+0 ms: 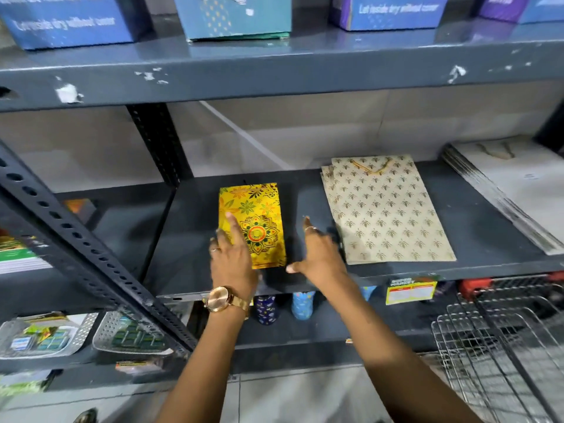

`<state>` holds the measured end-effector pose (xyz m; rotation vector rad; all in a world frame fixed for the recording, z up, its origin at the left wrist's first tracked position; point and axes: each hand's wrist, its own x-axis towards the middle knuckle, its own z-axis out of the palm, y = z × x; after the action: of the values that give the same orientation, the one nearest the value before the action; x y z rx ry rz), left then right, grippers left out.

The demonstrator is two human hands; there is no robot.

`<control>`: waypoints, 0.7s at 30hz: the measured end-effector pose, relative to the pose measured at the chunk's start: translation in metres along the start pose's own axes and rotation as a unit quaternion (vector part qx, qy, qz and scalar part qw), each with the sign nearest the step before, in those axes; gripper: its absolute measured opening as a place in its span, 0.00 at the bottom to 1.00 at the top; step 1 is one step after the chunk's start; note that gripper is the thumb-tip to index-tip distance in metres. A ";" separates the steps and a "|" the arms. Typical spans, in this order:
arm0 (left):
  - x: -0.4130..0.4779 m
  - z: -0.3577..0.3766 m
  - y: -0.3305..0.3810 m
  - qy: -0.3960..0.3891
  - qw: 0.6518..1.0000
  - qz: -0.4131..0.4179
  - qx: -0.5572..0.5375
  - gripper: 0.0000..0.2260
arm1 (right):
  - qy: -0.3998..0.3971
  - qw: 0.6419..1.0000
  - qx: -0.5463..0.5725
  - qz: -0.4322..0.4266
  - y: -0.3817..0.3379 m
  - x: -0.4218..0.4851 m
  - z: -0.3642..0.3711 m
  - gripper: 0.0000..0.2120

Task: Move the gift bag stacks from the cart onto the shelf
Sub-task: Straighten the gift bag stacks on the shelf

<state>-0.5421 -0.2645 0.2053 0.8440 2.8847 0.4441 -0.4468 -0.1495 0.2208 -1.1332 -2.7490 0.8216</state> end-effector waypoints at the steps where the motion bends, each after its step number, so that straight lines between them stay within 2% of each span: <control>1: -0.006 0.005 0.018 -0.009 0.999 0.032 -0.019 0.57 | 0.017 1.000 0.011 0.003 0.016 -0.002 -0.012 0.53; 3: -0.019 0.016 0.057 -0.055 0.991 0.091 -0.080 0.56 | 0.041 0.999 0.008 0.031 0.052 -0.006 -0.036 0.53; 6: -0.028 0.039 0.117 -0.129 0.974 0.152 -0.109 0.56 | 0.033 0.986 -0.083 0.142 0.119 -0.009 -0.068 0.56; 9: -0.021 0.055 0.157 -0.177 0.971 0.141 -0.082 0.57 | 0.001 0.965 -0.104 0.242 0.168 -0.009 -0.091 0.60; 11: -0.014 0.062 0.176 -0.195 0.973 0.114 -0.045 0.55 | -0.029 0.965 -0.059 0.254 0.187 -0.005 -0.101 0.60; 14: -0.008 0.070 0.189 -0.187 0.978 0.091 -0.012 0.47 | -0.041 0.975 -0.036 0.213 0.196 0.002 -0.112 0.49; 17: -0.006 0.076 0.193 -0.152 0.985 0.076 -0.001 0.35 | -0.036 0.978 -0.052 0.199 0.203 0.010 -0.119 0.46; 20: -0.004 0.077 0.194 -0.147 0.988 0.046 -0.006 0.30 | -0.016 0.979 -0.071 0.188 0.211 0.015 -0.126 0.28; 21: -0.003 0.077 0.195 -0.145 0.989 0.038 -0.009 0.29 | -0.010 0.980 -0.073 0.185 0.213 0.016 -0.127 0.25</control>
<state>-0.4258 -0.0907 0.1917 0.9328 2.5871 0.3235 -0.2909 0.0443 0.2218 -1.7087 -2.6904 0.6688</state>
